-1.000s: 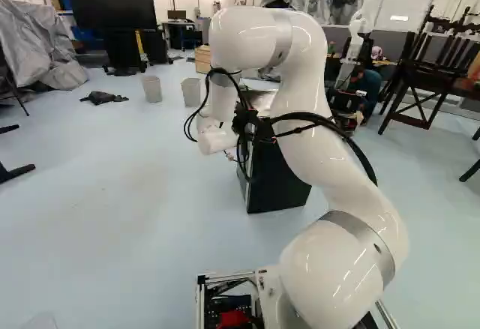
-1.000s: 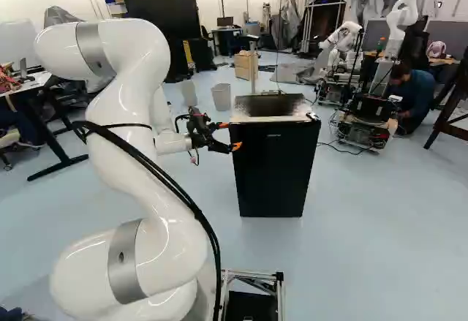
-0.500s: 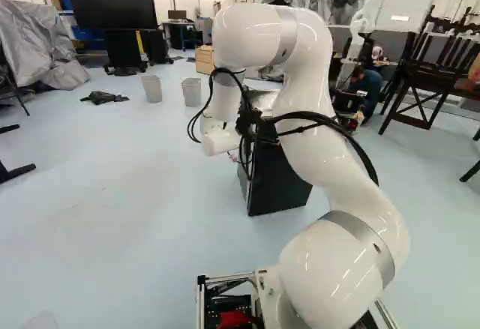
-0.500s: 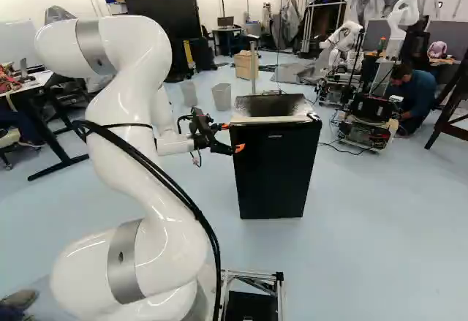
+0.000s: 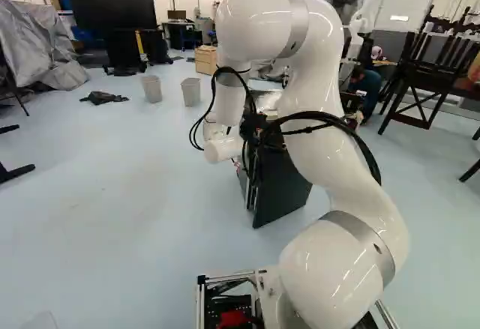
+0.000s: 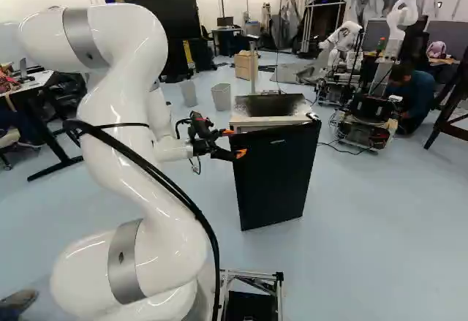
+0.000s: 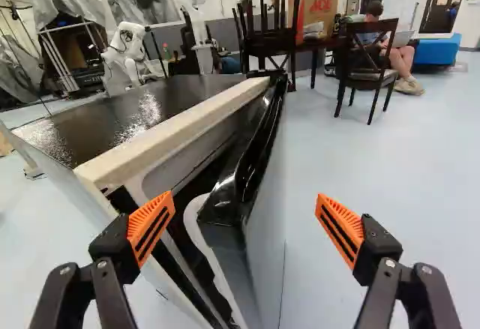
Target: Grab a drink from the fridge
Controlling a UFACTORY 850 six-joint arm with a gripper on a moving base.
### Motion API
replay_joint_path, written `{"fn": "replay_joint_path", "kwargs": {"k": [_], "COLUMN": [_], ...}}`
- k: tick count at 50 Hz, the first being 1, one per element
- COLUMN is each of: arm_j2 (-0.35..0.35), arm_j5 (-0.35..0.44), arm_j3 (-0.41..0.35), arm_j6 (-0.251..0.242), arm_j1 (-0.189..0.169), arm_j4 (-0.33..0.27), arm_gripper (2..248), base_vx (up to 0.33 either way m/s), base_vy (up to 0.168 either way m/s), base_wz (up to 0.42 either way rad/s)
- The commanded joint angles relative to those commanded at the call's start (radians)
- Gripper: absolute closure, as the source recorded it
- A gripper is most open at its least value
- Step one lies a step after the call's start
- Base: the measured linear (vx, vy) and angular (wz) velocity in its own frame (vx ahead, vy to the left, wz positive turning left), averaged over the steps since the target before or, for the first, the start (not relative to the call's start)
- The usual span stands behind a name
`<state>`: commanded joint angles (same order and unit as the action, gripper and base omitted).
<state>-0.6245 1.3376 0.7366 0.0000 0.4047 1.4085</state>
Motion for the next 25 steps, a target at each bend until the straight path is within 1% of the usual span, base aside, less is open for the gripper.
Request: {"fn": "replay_joint_path", "kwargs": {"k": [25], "arm_j2": [0.076], "arm_j5": [0.000], "arm_j3": [-0.151], "arm_j6": [0.000], "arm_j1": [0.026], "arm_j4": [0.000], "arm_gripper": [3], "base_vx": [0.000], "base_vy": [0.000], "base_wz": [0.000]}}
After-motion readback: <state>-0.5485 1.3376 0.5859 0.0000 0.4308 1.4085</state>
